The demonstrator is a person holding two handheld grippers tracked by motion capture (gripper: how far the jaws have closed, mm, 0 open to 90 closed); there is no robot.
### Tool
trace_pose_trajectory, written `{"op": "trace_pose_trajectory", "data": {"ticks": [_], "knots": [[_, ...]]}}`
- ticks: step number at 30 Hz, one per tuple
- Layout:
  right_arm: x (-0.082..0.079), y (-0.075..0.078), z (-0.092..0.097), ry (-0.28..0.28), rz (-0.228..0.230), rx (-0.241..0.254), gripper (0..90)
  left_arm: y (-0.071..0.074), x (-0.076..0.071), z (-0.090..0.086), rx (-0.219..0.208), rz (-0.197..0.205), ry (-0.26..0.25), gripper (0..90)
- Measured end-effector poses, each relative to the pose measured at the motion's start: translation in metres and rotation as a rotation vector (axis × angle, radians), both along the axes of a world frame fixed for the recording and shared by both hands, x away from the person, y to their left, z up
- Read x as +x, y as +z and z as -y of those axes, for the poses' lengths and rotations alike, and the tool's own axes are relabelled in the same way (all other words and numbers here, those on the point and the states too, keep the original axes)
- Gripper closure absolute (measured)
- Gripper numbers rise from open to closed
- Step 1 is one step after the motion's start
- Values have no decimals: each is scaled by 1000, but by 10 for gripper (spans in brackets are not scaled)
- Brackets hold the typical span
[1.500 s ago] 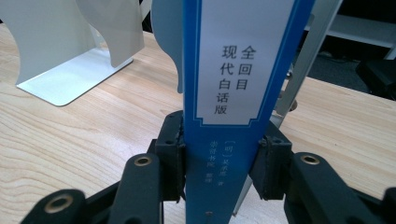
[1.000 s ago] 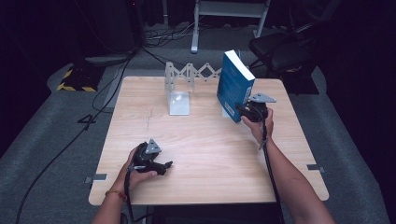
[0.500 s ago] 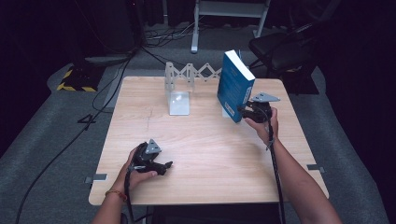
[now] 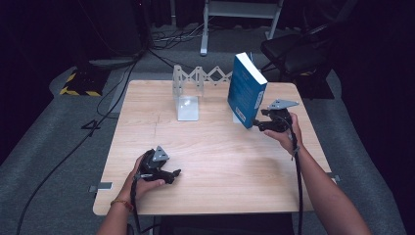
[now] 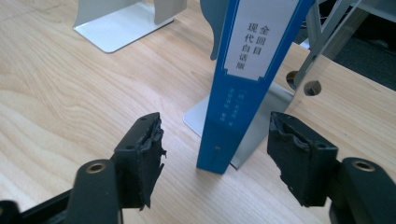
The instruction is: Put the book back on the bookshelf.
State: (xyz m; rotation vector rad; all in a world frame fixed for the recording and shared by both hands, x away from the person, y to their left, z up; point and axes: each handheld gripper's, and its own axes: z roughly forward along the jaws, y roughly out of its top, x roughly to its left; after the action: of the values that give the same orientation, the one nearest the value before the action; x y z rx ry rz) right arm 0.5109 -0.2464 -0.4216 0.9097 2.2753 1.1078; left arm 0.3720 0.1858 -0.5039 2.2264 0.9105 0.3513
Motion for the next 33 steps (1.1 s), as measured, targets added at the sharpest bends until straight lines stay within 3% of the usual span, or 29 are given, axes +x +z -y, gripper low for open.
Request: {"op": "trace_pose_trajectory", "data": {"ticks": [5,9,19,33], "knots": [[-8,5,6,29,8,-8,337,0,0,0,-2,1,2,176],[-19,9,9,31,20,-61,299,0,0,0,-2,1,2,176],[-38,13,18,89,12,-98,283,0,0,0,-2,1,3,176],[-68,3,34,118,7,-154,284,0,0,0,-1,1,6,176]]}}
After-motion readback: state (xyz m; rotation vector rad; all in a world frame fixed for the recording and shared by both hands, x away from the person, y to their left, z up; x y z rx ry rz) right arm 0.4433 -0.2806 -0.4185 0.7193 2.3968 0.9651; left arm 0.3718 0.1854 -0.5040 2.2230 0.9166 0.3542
